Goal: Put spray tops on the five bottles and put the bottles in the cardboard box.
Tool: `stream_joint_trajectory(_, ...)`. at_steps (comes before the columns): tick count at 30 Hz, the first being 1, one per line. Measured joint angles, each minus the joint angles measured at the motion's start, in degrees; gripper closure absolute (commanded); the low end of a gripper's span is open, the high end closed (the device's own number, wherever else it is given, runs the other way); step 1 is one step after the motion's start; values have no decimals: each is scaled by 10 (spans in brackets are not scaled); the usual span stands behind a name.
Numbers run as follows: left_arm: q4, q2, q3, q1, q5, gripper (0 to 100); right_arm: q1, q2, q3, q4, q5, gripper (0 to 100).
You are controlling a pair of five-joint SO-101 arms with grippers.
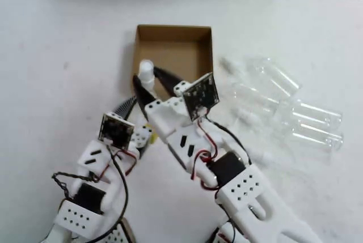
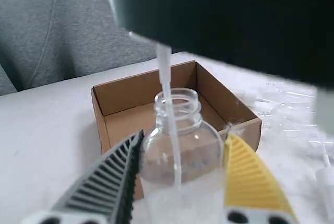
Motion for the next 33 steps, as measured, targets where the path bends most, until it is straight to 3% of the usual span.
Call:
stream_joint_trajectory(8, 0, 0, 0, -2, 0, 932, -5, 0, 0, 25, 0, 974)
stream_joint_trajectory(14, 1, 0, 0, 1, 0, 932, -5, -1, -29, 99, 0, 876)
stream_joint_trajectory(28, 0, -1, 0, 0, 0, 932, -8, 2, -30, 121, 0, 869)
stream_joint_trajectory(33, 0, -1, 0, 0, 0, 932, -8, 2, -30, 121, 0, 733)
